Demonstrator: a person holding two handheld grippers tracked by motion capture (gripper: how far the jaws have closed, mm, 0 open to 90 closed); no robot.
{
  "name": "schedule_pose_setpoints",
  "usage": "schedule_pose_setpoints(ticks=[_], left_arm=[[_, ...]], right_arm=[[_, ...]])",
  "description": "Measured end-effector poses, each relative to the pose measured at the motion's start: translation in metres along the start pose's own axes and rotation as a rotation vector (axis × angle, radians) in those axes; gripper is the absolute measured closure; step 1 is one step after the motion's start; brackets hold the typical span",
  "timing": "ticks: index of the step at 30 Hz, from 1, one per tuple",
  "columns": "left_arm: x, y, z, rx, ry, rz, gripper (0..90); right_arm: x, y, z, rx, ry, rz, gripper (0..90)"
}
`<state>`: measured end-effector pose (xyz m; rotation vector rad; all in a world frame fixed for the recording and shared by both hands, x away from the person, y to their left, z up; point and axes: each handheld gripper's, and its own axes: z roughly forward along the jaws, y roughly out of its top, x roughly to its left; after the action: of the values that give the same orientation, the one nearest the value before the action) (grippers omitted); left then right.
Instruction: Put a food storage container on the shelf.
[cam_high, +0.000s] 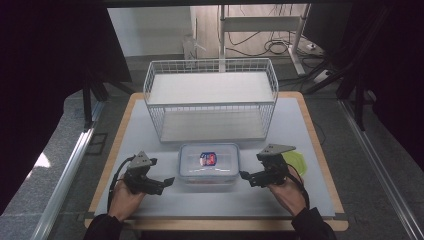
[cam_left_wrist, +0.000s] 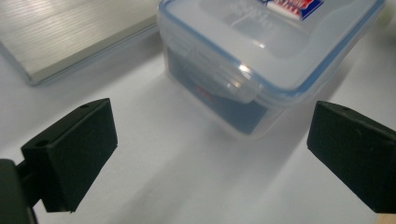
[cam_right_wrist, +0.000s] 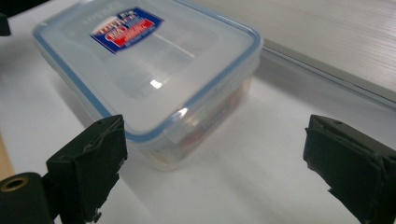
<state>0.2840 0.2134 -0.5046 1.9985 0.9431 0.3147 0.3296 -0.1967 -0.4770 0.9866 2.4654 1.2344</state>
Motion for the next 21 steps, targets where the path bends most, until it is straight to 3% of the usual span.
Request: schedule_pose_setpoints(ticks=[8,11,14,19,20,21], left_arm=[[0.002,0.017,0.008,-0.017,-0.073,-0.021,0.0],[0.005,0.021,0.016,-0.007,-0.094,-0.035,0.0],[0.009,0.027,0.031,0.034,-0.120,-0.046,0.0],[0.011,0.029,0.044,0.063,-0.150,-0.056,0.0],[0.012,0.030,0.049,0.066,-0.186,-0.071,0.0],[0.012,0.030,0.049,0.066,-0.186,-0.071,0.0]], right_arm=[[0.003,0.009,0.009,-0.014,0.033,-0.032,6.3],[0.003,0.012,0.014,-0.002,0.057,-0.002,6.1],[0.003,0.014,0.023,0.028,0.090,0.034,2.3],[0.001,0.018,0.035,0.072,0.134,0.049,1.4],[0.000,0.019,0.038,0.083,0.148,0.058,1.5],[0.000,0.019,0.038,0.083,0.148,0.058,1.5]])
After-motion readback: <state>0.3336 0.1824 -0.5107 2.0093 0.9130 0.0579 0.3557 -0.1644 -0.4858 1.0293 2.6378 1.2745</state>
